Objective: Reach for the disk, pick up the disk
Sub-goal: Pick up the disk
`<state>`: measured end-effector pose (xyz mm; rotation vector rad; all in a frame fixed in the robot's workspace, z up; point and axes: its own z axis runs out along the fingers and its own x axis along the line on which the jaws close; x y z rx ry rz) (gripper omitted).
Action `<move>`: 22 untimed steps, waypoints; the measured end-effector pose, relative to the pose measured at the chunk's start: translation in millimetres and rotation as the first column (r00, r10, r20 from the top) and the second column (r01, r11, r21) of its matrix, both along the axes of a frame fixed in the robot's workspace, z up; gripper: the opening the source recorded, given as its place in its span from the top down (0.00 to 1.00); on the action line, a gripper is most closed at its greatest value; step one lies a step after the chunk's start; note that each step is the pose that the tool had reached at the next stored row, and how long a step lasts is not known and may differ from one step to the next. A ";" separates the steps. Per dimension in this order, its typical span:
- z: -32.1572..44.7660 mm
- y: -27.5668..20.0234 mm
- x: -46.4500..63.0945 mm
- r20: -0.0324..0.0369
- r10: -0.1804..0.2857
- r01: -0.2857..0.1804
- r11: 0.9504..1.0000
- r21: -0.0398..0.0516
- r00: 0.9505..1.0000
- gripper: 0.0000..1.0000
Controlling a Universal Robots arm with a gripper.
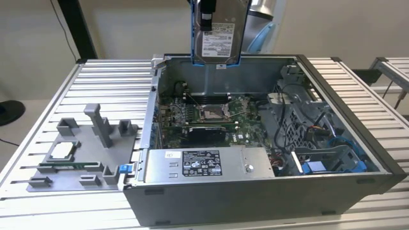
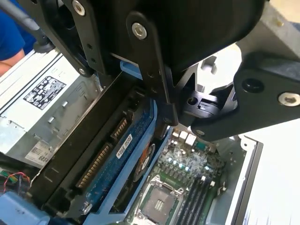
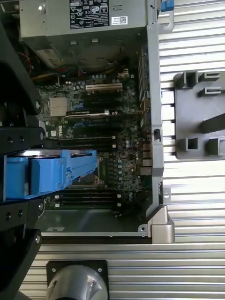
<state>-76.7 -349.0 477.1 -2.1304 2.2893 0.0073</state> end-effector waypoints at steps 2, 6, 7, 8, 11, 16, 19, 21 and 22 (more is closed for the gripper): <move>0.0 0.0 3.5 0.000 0.000 0.000 1.000 0.000 1.000 1.00; 0.0 0.0 10.6 0.000 0.000 0.000 1.000 0.000 1.000 1.00; 0.0 0.0 12.4 0.000 0.000 0.000 1.000 0.000 1.000 1.00; 0.0 0.0 14.0 0.000 0.000 0.000 1.000 0.000 1.000 1.00; 0.0 0.0 18.8 0.000 0.000 0.000 1.000 0.000 1.000 1.00; 0.0 0.0 26.5 0.000 0.000 0.000 1.000 0.000 1.000 1.00; 0.0 0.0 30.5 0.000 0.000 0.000 1.000 0.000 1.000 1.00; 0.0 0.0 32.8 0.000 0.000 0.000 1.000 0.000 1.000 1.00; 0.0 0.0 34.1 0.000 0.000 0.000 1.000 0.000 1.000 1.00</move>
